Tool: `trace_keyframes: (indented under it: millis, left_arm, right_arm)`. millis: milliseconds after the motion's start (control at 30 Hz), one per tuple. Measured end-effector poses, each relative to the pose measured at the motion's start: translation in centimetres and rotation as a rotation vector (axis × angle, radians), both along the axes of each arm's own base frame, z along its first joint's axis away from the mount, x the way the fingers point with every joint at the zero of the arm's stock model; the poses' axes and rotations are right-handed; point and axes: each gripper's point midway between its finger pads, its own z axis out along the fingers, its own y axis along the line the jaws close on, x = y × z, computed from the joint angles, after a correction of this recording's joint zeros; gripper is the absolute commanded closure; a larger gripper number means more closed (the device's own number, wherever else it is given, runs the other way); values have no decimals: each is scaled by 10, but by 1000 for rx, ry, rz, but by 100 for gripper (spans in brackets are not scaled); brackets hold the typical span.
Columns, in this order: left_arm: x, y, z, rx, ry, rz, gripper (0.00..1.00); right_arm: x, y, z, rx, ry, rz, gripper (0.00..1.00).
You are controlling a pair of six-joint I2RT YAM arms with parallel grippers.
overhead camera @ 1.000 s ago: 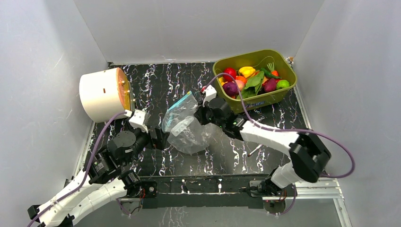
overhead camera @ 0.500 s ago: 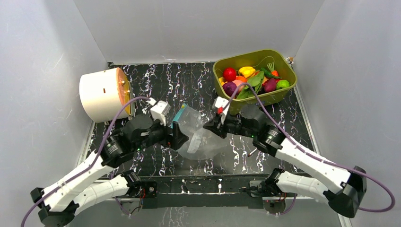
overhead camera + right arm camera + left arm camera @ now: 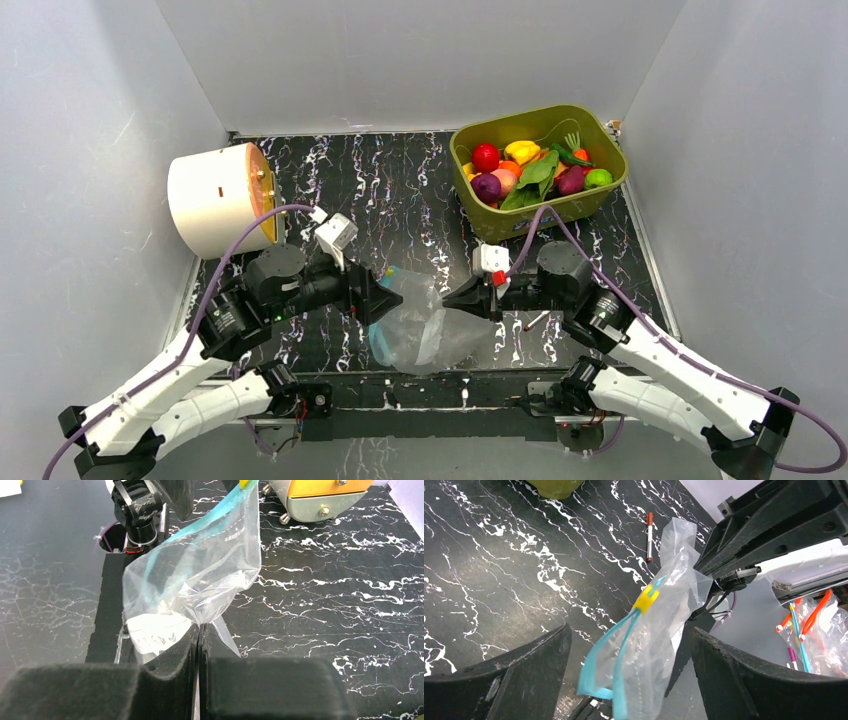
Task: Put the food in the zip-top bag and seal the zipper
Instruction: Pick up the zipper food storage bag at the center of the board, then open the zipper of the food storage bag.
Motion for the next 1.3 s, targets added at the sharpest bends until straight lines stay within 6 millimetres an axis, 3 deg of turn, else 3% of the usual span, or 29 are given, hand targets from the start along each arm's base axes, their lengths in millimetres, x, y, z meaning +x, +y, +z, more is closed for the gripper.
trace_keyframes:
  millis: [167, 300, 400, 533, 600, 733, 800, 900, 967, 1200, 1300]
  left_arm:
    - [-4, 5, 10, -22, -49, -16, 13]
    - [-13, 7, 15, -70, -83, -52, 35]
    - [-20, 5, 11, -87, -81, -89, 43]
    - [-21, 3, 5, -77, -66, -99, 76]
    - [-21, 2, 6, -81, -74, -104, 99]
    - [-24, 3, 11, -111, -96, -112, 100]
    - [-25, 5, 14, -121, -105, -111, 100]
    - [-24, 6, 16, -128, -112, -106, 100]
    - [-21, 6, 13, -123, -110, -89, 100]
    - [-6, 9, 6, -93, -110, -7, 100]
    - [13, 14, -3, -51, -98, 95, 100]
  right_arm:
    - [-5, 2, -3, -5, -4, 40, 100]
    - [-8, 5, -2, 2, -2, 72, 100]
    - [-9, 8, 2, 20, -11, 88, 100]
    - [-12, 10, 9, 47, -26, 109, 100]
    - [-13, 10, 10, 51, -25, 115, 100]
    - [-12, 12, 10, 58, -20, 117, 100]
    - [-11, 12, 9, 66, -12, 108, 89]
    - [-5, 13, 6, 76, 27, 64, 61]
    - [0, 14, 6, 86, 62, 19, 48]
    - [31, 11, 17, 174, 255, -224, 39]
    - [48, 6, 17, 228, 407, -371, 39]
